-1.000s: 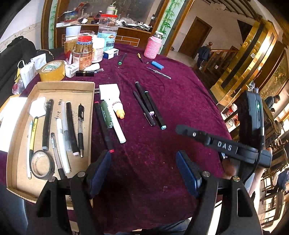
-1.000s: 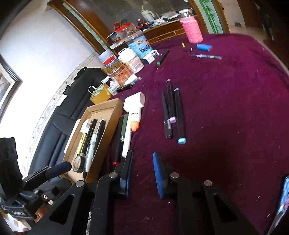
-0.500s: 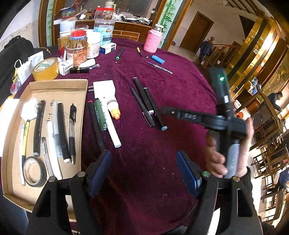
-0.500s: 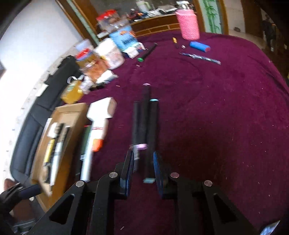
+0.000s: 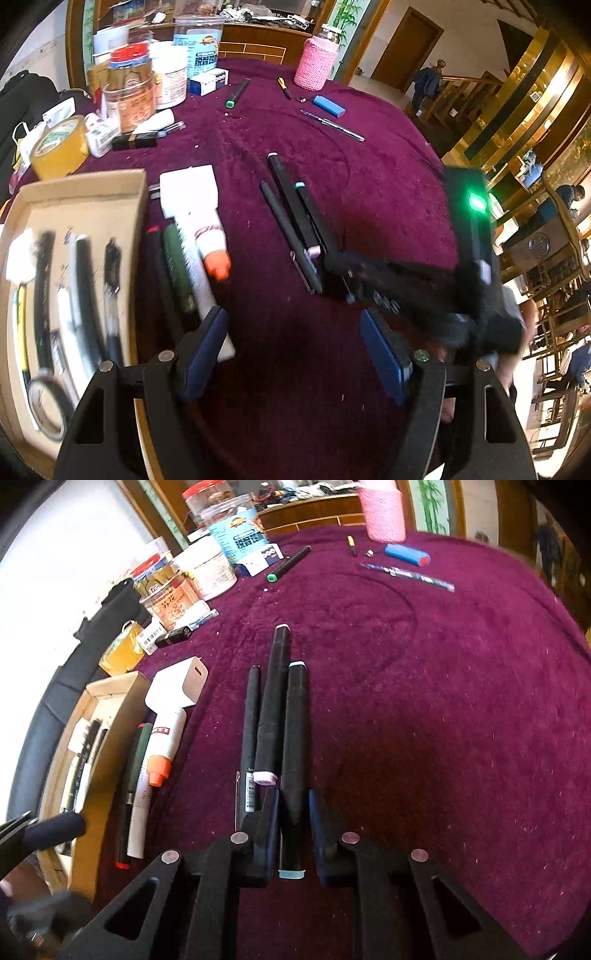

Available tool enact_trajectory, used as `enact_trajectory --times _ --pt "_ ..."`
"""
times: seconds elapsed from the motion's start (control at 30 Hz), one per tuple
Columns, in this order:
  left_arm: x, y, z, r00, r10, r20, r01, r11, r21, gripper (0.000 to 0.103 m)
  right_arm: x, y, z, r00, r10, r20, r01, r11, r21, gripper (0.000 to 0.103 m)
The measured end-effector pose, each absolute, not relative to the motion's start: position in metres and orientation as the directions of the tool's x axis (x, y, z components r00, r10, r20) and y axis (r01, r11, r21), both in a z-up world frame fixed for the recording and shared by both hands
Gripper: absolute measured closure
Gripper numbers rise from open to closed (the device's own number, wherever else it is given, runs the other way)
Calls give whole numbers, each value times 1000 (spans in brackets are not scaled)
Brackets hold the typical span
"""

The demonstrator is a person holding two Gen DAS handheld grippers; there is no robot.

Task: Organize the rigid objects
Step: 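Grasp a teal-capped black marker with the right tool while the left tool grasps a thin black pen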

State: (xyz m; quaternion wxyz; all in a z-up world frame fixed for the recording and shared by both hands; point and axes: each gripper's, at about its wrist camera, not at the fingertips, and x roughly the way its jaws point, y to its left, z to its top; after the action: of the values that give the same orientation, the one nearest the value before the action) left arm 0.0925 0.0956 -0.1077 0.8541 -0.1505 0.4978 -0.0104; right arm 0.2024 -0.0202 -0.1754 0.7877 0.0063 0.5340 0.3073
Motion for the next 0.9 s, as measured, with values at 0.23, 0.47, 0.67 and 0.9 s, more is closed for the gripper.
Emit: enact_trajectory --times 0.23,0.47,0.67,0.9 --pt "142 82 -128 429 -172 -887 -117 963 -243 30 212 -55 -178 201 550 -811 -363 810 460 88" --pt "172 64 -156 366 -133 -921 -120 975 -189 41 223 -75 -179 217 566 -796 -274 817 507 88" --pt "177 62 -167 339 -68 -938 -127 985 -117 68 223 -74 -180 216 565 -796 -275 818 506 88" --pt "145 72 -166 328 -80 -941 -121 985 -125 88 223 -72 -182 215 559 -801 -276 821 499 88"
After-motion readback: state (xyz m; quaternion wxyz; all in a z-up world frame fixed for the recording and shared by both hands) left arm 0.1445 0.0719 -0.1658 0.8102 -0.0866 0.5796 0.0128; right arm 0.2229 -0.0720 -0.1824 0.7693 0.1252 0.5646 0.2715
